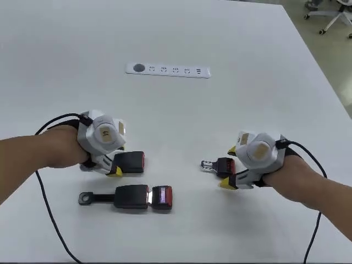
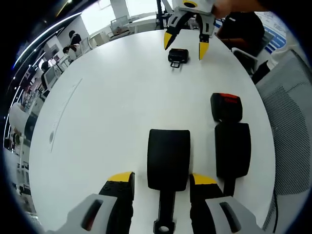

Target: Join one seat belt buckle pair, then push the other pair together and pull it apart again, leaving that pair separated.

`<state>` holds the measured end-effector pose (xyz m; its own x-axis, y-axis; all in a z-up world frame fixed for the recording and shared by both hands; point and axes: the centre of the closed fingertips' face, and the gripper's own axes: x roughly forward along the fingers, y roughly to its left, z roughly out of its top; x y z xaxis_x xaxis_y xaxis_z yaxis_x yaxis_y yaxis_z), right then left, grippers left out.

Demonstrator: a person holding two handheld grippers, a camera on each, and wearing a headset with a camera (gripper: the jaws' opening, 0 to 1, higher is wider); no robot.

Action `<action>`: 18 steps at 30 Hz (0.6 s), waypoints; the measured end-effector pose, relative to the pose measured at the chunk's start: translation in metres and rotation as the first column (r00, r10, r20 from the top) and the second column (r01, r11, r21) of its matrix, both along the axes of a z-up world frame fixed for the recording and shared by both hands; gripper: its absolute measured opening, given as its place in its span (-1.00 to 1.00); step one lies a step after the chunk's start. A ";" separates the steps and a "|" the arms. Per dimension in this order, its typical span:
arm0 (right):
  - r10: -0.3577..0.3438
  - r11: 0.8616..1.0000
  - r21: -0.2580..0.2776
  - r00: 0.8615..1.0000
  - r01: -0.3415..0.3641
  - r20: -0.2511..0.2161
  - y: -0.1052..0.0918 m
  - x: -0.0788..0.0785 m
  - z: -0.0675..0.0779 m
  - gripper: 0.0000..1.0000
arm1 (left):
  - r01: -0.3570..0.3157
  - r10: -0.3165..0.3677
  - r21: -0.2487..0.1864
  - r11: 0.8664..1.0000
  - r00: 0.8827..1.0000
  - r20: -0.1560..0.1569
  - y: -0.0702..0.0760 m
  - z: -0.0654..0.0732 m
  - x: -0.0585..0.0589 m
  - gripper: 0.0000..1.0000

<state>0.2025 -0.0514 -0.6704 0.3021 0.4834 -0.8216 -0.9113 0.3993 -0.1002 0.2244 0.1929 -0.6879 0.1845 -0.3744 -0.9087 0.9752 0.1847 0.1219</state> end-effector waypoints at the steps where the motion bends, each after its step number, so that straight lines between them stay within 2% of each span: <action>1: -0.005 1.000 0.013 1.000 0.004 0.020 0.002 -0.002 0.008 0.10 | -0.025 0.025 0.008 1.000 1.000 0.008 0.004 0.004 0.000 -0.07; 2: -0.031 0.999 0.044 0.999 0.029 0.027 0.004 -0.006 0.015 0.14 | -0.042 0.042 0.003 0.999 0.999 0.015 0.004 0.008 -0.001 -0.07; 3: -0.044 0.997 0.058 0.999 0.042 0.030 0.005 -0.007 0.017 0.15 | -0.075 0.076 -0.032 0.997 0.997 0.017 0.002 0.016 -0.003 -0.07; 5: -0.074 0.992 0.102 0.996 0.070 0.040 0.011 -0.015 0.028 0.22 | -0.138 0.140 -0.096 0.986 0.990 0.021 0.003 0.020 -0.004 -0.04; 6: -0.076 0.991 0.111 0.996 0.071 0.041 0.012 -0.016 0.030 0.25 | -0.151 0.156 -0.122 0.981 0.987 0.029 0.003 0.030 -0.006 -0.01; 7: -0.089 0.987 0.136 0.995 0.083 0.039 0.015 -0.021 0.033 0.28 | -0.175 0.181 -0.149 0.973 0.983 0.031 0.003 0.036 -0.011 0.03; 8: -0.107 0.980 0.171 0.994 0.102 0.024 0.020 -0.026 0.035 0.31 | -0.194 0.201 -0.157 0.968 0.979 0.024 0.005 0.038 -0.016 0.08; 9: -0.110 0.978 0.181 0.994 0.104 0.024 0.022 -0.029 0.039 0.36 | -0.230 0.235 -0.168 0.959 0.972 0.011 0.006 0.041 -0.024 0.13; 11: -0.094 0.978 0.191 0.995 0.085 0.041 0.027 -0.039 0.044 0.44 | -0.223 0.228 -0.205 0.953 0.974 -0.002 0.004 0.047 -0.037 0.25; 13: -0.090 0.975 0.208 0.995 0.079 0.043 0.032 -0.049 0.052 0.48 | -0.228 0.237 -0.241 0.943 0.971 0.009 -0.004 0.062 -0.052 0.33; 15: -0.090 0.972 0.224 0.995 0.077 0.045 0.034 -0.056 0.057 0.56 | -0.226 0.239 -0.257 0.940 0.971 0.022 -0.003 0.069 -0.065 0.40; 17: -0.095 0.967 0.239 0.995 0.082 0.041 0.033 -0.062 0.059 0.60 | -0.247 0.269 -0.281 0.927 0.962 0.043 0.005 0.068 -0.071 0.48; 18: -0.102 0.961 0.260 0.994 0.091 0.028 0.034 -0.065 0.059 0.61 | -0.276 0.301 -0.275 0.921 0.952 0.051 0.014 0.063 -0.074 0.55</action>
<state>0.1377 -0.0175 -0.6114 0.3878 0.6443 -0.6592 -0.8647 0.5020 -0.0181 0.1504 0.2065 -0.6250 0.3967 -0.5142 -0.7604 0.8619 0.4938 0.1157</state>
